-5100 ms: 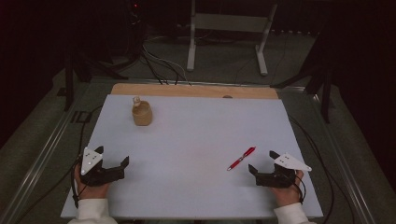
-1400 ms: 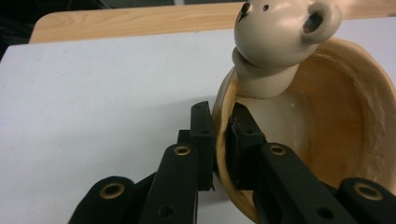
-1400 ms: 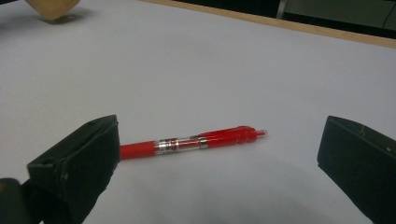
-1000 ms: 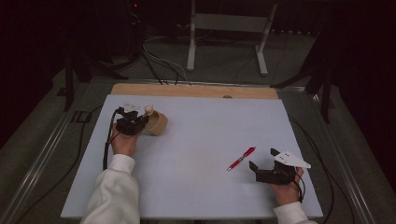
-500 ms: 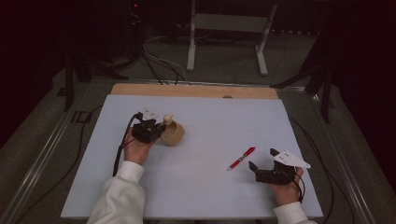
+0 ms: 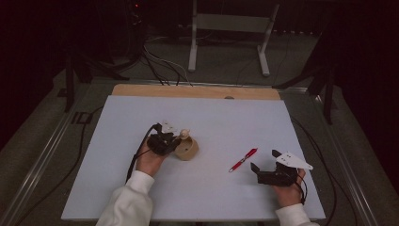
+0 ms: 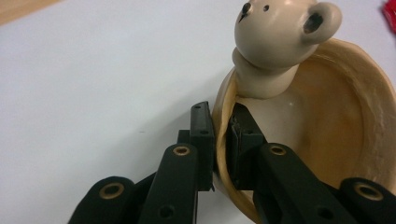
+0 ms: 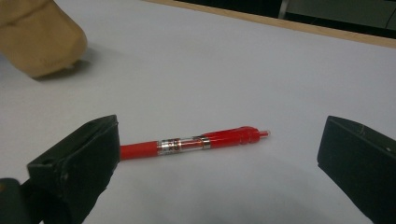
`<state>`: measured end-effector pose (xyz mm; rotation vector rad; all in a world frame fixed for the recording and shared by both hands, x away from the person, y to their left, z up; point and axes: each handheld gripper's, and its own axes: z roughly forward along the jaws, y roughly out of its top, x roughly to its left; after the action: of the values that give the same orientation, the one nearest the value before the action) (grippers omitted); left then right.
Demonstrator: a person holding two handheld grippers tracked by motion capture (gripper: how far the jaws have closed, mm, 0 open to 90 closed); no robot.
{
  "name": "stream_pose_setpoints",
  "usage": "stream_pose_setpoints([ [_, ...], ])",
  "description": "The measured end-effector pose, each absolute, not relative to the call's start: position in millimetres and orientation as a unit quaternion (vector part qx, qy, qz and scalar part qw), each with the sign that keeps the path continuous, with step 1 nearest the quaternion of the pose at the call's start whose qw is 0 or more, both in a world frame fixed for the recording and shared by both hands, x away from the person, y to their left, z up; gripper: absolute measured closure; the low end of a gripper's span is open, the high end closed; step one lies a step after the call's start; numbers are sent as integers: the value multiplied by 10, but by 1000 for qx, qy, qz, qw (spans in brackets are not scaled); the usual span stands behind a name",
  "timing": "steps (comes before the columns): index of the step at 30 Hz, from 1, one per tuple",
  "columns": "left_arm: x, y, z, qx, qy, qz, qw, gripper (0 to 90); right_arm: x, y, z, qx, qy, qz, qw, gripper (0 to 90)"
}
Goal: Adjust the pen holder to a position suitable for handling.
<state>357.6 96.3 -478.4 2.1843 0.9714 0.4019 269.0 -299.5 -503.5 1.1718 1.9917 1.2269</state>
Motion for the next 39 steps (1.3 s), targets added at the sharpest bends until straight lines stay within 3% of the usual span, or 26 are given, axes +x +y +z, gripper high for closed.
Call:
stream_pose_setpoints([
  [19, 3627, 689, -4834, 845, 367, 147, 361, 806, 2690, -2992, -5036, 431, 736, 453, 260, 0],
  [21, 3640, 699, -4824, 837, 365, 131, 385, 688, 2693, -2994, -5038, 432, 736, 452, 259, 0],
  [30, 3598, 770, -4790, 813, 382, 154, 411, 191, 2691, -2994, -5037, 432, 736, 453, 259, 0],
  [33, 3573, 831, -4735, 803, 382, 161, 428, 120, 2688, -2991, -5036, 431, 736, 453, 260, 0],
  [35, 3560, 879, -4699, 799, 381, 160, 437, 12, 2687, -2995, -5035, 431, 736, 453, 260, 0],
  [39, 3509, 1006, -4635, 783, 384, 173, 458, 0, 2691, -2995, -5036, 432, 736, 453, 259, 0],
])
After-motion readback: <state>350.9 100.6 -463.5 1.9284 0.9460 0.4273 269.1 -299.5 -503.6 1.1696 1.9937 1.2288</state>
